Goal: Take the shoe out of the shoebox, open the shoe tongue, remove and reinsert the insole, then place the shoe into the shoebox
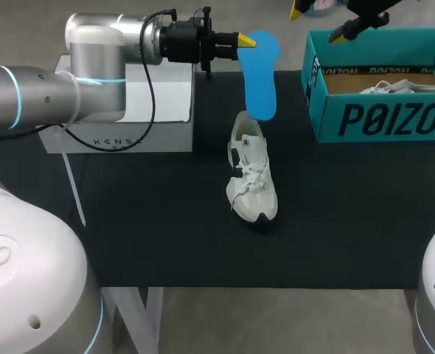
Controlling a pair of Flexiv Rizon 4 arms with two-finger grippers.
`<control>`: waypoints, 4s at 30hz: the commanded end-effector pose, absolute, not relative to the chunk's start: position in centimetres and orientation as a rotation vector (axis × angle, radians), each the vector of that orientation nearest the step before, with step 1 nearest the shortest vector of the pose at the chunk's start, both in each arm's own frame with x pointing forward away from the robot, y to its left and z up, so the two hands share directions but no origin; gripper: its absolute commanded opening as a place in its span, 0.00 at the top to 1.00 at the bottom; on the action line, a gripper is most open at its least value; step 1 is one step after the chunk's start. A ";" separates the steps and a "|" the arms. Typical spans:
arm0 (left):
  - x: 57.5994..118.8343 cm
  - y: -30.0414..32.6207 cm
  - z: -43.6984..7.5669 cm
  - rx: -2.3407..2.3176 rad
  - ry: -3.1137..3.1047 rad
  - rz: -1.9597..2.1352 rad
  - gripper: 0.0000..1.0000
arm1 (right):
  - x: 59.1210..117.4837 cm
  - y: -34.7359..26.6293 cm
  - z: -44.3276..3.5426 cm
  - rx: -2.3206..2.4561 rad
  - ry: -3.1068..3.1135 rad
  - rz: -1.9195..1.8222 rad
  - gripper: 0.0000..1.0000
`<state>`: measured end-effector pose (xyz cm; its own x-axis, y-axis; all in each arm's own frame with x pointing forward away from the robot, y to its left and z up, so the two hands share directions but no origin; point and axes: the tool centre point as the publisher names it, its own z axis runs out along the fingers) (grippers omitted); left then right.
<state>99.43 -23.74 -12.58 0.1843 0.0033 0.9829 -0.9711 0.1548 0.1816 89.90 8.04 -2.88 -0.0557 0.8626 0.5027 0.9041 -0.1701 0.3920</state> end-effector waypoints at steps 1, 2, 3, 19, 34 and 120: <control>99.3 -23.9 -12.1 1.153 -1.135 0.998 1.00 | 91.0 10.2 -1.6 -2.338 -2.176 -0.650 0.00; 99.2 -24.0 -12.2 1.150 -1.138 1.008 1.00 | 91.0 10.5 -1.9 -2.338 -2.194 -0.611 0.00; 99.2 -24.0 -12.2 1.150 -1.142 1.030 1.00 | 91.0 10.8 -2.1 -2.329 -2.184 -0.592 0.00; 99.0 -25.3 -12.4 1.158 -1.151 1.036 1.00 | 91.7 13.6 -2.5 -2.366 -2.206 -0.293 0.00; 99.2 -25.1 -11.7 1.195 -1.132 1.048 1.00 | 91.2 12.6 -2.8 -2.430 -2.149 -0.337 0.00; 99.4 -21.3 -12.1 1.160 -1.153 1.063 1.00 | 93.5 4.3 -4.4 -1.661 -1.576 -1.017 0.00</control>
